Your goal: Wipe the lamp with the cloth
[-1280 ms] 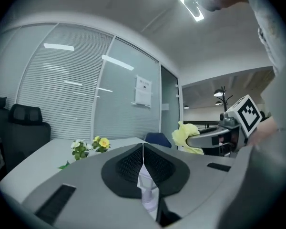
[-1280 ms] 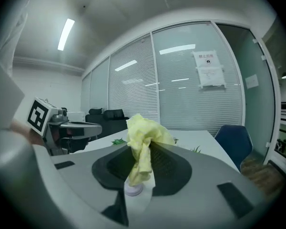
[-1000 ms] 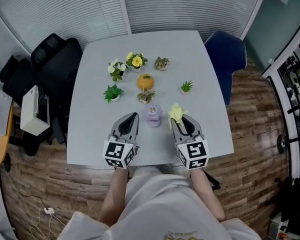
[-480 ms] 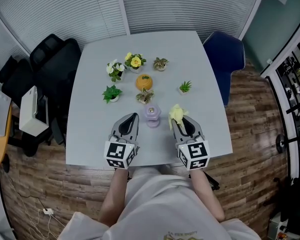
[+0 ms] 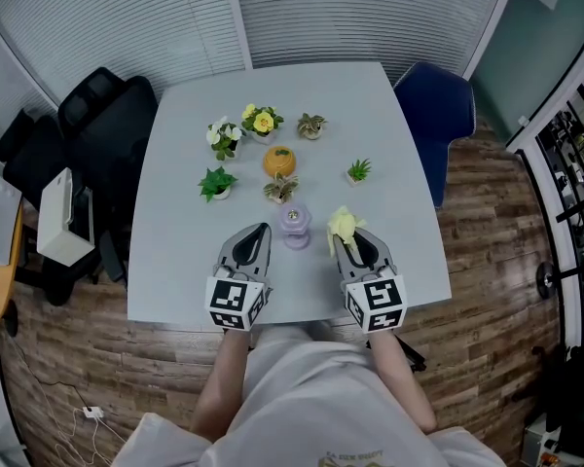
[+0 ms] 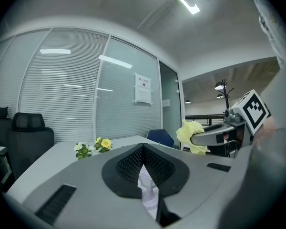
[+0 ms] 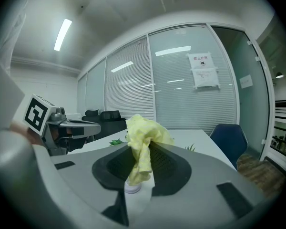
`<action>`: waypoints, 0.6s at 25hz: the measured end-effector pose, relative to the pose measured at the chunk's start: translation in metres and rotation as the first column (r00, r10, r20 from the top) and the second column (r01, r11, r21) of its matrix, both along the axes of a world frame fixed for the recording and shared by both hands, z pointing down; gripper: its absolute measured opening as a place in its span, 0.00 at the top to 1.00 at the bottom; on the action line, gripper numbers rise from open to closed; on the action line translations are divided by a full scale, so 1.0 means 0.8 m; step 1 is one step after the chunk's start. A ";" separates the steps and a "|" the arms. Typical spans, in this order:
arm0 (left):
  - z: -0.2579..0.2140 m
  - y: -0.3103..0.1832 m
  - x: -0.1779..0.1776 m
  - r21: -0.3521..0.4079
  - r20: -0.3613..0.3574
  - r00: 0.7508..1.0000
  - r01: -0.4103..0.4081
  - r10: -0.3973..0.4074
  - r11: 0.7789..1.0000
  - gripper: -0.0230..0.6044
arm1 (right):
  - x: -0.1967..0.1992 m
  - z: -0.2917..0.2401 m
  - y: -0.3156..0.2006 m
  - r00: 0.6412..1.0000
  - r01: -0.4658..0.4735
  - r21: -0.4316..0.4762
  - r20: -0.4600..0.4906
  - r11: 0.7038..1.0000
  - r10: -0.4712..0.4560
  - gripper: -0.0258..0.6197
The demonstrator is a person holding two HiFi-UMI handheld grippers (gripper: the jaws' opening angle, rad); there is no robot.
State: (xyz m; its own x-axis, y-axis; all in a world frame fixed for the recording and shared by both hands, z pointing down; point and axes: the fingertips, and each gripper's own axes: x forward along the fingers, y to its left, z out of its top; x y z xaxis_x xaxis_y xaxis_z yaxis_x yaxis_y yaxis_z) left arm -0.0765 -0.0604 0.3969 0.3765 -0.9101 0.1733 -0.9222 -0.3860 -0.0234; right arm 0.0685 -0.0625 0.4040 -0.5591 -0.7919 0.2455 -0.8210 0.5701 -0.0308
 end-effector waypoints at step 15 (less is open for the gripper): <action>0.002 -0.007 -0.013 0.007 -0.008 1.000 0.027 -0.027 1.000 0.96 | -0.002 0.001 -0.007 1.000 -0.002 0.011 -0.023 1.000 0.003 0.81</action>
